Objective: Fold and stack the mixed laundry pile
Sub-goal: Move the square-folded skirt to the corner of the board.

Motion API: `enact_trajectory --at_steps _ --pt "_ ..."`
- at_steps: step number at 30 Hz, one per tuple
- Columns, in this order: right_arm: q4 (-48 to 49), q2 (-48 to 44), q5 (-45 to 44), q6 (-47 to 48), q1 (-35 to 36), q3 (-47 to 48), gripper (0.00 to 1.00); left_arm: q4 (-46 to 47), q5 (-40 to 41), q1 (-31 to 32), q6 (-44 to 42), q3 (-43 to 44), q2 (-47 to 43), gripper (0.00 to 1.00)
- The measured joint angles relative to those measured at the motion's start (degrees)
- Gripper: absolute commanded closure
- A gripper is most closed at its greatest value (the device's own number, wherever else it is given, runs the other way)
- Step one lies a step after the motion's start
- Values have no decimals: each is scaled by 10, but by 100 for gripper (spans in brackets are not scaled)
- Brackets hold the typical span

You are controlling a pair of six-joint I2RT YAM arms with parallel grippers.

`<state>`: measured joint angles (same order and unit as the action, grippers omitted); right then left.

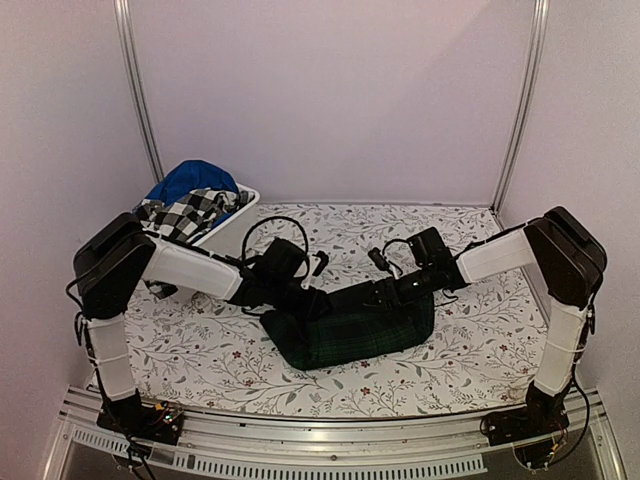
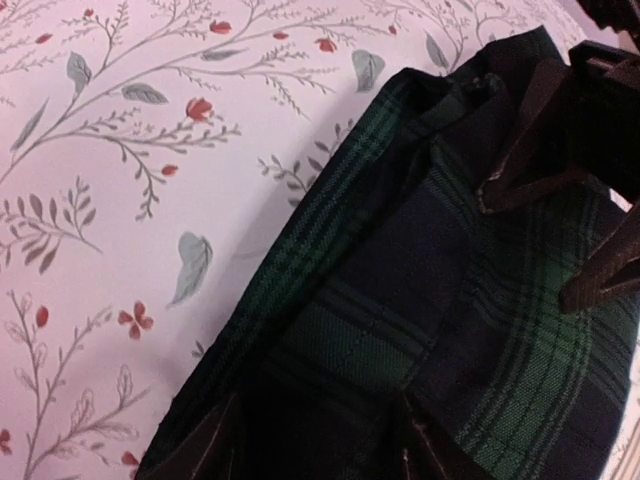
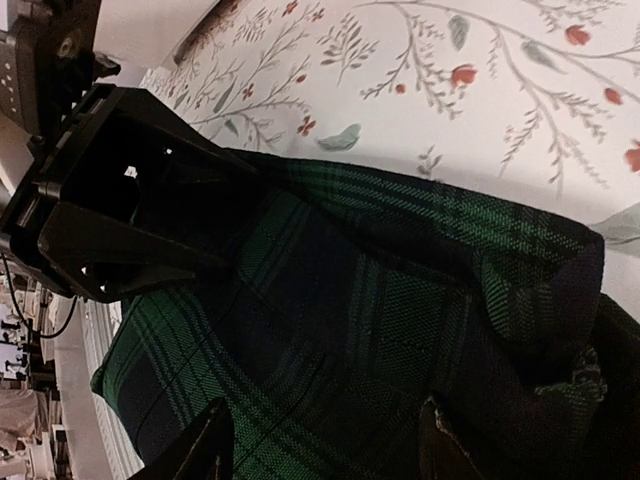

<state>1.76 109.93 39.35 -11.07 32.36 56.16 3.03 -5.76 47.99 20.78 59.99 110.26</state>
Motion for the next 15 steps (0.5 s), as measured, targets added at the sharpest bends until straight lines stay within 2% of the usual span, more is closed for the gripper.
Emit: enact_trajectory --at_steps 3,5,9,10,13,15 --pt "0 17 -11 -1 -30 28 36 5 1 -14 -7 55 43 45" --pt "-5 26 -31 0 -50 51 33 10 3 -23 -15 89 66 37" --pt "-30 22 -94 11 -78 74 26 2 23 -39 -33 122 65 17" --pt "-36 15 -107 14 -81 74 23 1 34 -43 -35 123 56 4" --pt "-71 -31 -161 28 -70 66 14 -12 70 -47 -47 116 5 0" --pt "-95 -81 -206 33 -50 59 4 -4 93 -49 -48 92 -55 0"
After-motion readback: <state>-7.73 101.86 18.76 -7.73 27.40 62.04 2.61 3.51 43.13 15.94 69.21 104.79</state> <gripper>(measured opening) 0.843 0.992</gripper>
